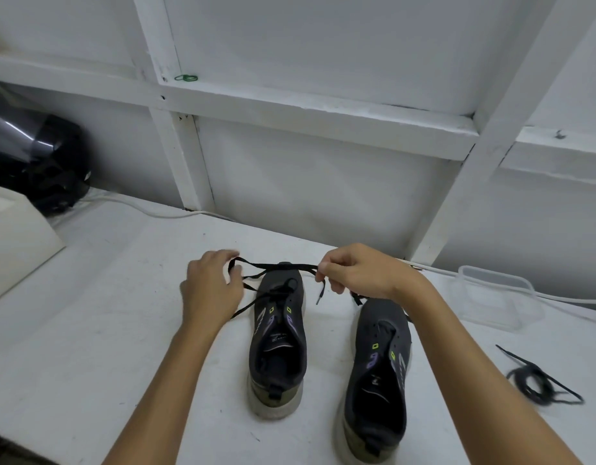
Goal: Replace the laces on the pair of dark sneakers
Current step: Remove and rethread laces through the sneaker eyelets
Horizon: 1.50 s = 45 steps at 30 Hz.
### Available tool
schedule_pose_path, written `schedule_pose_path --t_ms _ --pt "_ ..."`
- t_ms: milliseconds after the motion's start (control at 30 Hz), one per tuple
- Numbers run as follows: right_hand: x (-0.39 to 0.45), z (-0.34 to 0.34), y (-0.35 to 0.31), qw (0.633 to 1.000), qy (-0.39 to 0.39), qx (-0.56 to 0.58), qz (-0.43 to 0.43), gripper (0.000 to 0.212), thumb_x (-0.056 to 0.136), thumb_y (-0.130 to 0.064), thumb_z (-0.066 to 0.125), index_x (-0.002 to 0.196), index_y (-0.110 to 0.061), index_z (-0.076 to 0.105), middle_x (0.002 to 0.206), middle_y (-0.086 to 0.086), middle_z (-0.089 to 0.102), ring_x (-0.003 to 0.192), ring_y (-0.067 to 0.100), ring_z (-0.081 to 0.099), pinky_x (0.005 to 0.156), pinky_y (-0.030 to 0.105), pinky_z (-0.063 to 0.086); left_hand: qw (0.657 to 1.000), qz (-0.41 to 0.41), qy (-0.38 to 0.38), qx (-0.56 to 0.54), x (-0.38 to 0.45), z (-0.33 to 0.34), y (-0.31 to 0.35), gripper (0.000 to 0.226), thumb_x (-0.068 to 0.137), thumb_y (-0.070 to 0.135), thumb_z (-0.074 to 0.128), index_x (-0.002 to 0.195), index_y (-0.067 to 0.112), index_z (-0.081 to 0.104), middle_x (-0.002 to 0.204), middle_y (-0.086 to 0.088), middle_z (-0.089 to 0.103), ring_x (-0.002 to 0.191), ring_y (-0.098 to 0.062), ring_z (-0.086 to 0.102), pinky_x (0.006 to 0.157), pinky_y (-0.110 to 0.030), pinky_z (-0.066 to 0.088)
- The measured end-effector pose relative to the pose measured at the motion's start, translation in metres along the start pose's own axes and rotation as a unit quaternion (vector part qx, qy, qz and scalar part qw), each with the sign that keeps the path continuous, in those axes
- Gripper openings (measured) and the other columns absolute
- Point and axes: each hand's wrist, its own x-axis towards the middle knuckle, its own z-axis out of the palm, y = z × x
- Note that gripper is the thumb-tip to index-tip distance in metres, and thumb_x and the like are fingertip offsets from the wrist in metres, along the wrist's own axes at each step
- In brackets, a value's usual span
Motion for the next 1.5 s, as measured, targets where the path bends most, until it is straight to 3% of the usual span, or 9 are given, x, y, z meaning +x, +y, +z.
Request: schedule_pose_path --t_ms 100,200,467,667,833,967,1133,1333,1500 --pt "0.005 0.007 -0.008 1.0 0.024 0.006 -0.017 0.025 0.096 -0.044 0.053 0.085 -0.036 0.073 0.073 -0.014 0.069 0.052 0.001 0.05 0.053 0.018 0.041 0.978 0.185 -0.066 -0.074 -0.008 -0.001 0.023 0.046 0.092 0.032 0.058 0.138 0.026 0.058 0.129 0.02 0.055 0.127 -0.005 0.04 0.107 -0.022 0.031" --pt "0.008 0.011 -0.014 0.999 0.015 -0.006 -0.033 0.022 0.097 -0.041 0.057 0.084 -0.032 0.072 0.073 -0.017 0.07 0.058 -0.003 0.057 0.057 0.016 0.044 0.958 0.251 -0.102 -0.089 -0.01 0.007 0.039 0.022 0.094 0.032 0.062 0.111 0.024 0.073 0.103 0.022 0.064 0.11 -0.006 0.05 0.097 -0.023 0.041" --pt "0.002 0.007 0.007 0.995 0.041 -0.083 0.026 0.025 0.101 -0.033 0.057 0.078 -0.036 0.067 0.069 -0.025 0.068 0.068 0.003 0.063 0.062 0.021 0.045 0.986 0.122 0.085 -0.069 0.012 -0.006 0.006 0.008 0.096 0.007 0.061 0.095 0.006 0.069 0.089 -0.004 0.066 0.085 -0.027 0.059 0.078 -0.035 0.045" --pt "0.008 0.018 0.008 0.994 0.051 -0.082 0.051 0.022 0.102 -0.021 0.053 0.09 -0.027 0.071 0.078 -0.015 0.073 0.076 0.003 0.067 0.069 0.024 0.051 0.984 0.064 0.164 -0.033 0.033 -0.019 -0.009 0.018 0.1 0.009 0.055 0.107 0.008 0.071 0.1 -0.01 0.064 0.092 -0.033 0.059 0.078 -0.036 0.043" --pt "0.015 0.033 0.014 0.979 0.158 -0.072 0.103 0.03 0.102 -0.042 0.054 0.083 -0.024 0.068 0.064 -0.011 0.072 0.066 0.005 0.068 0.066 0.027 0.049 0.98 0.021 0.189 0.055 0.029 -0.016 -0.002 0.029 0.096 0.018 0.063 0.124 0.016 0.067 0.122 -0.011 0.058 0.112 -0.037 0.049 0.078 -0.047 0.042" --pt "0.019 0.047 0.028 0.943 0.149 0.228 0.193 0.028 0.105 -0.033 0.048 0.1 -0.017 0.07 0.066 -0.008 0.069 0.051 0.002 0.061 0.052 0.02 0.045 0.987 0.149 0.053 -0.021 0.006 0.004 0.012 0.017 0.09 0.013 0.07 0.107 0.015 0.072 0.102 -0.003 0.065 0.094 -0.026 0.057 0.082 -0.044 0.05" --pt "0.021 0.063 0.041 0.854 0.056 0.481 0.19 0.013 0.105 -0.005 0.051 0.112 -0.005 0.062 0.097 0.007 0.07 0.08 0.015 0.073 0.067 0.029 0.059 0.973 0.116 -0.198 0.016 -0.015 0.028 0.014 0.012 0.091 0.028 0.064 0.096 0.029 0.074 0.087 0.014 0.059 0.08 -0.006 0.057 0.074 -0.026 0.049" --pt "0.02 0.073 0.04 0.909 0.082 0.361 0.191 0.012 0.101 -0.026 0.061 0.105 -0.02 0.07 0.093 -0.009 0.079 0.093 0.008 0.074 0.068 0.026 0.056 0.971 0.023 -0.239 0.003 -0.017 0.038 0.009 0.02 0.09 0.024 0.062 0.104 0.03 0.075 0.091 0.014 0.063 0.084 -0.004 0.061 0.08 -0.025 0.052" --pt "0.025 0.08 0.037 0.923 0.155 0.307 0.172 0.022 0.091 -0.032 0.075 0.069 -0.029 0.072 0.069 -0.007 0.061 0.059 0.006 0.055 0.051 0.015 0.049 0.971 -0.027 -0.23 -0.062 -0.021 0.044 0.01 0.02 0.086 0.022 0.068 0.101 0.033 0.077 0.082 0.01 0.068 0.076 -0.003 0.063 0.073 -0.017 0.05"
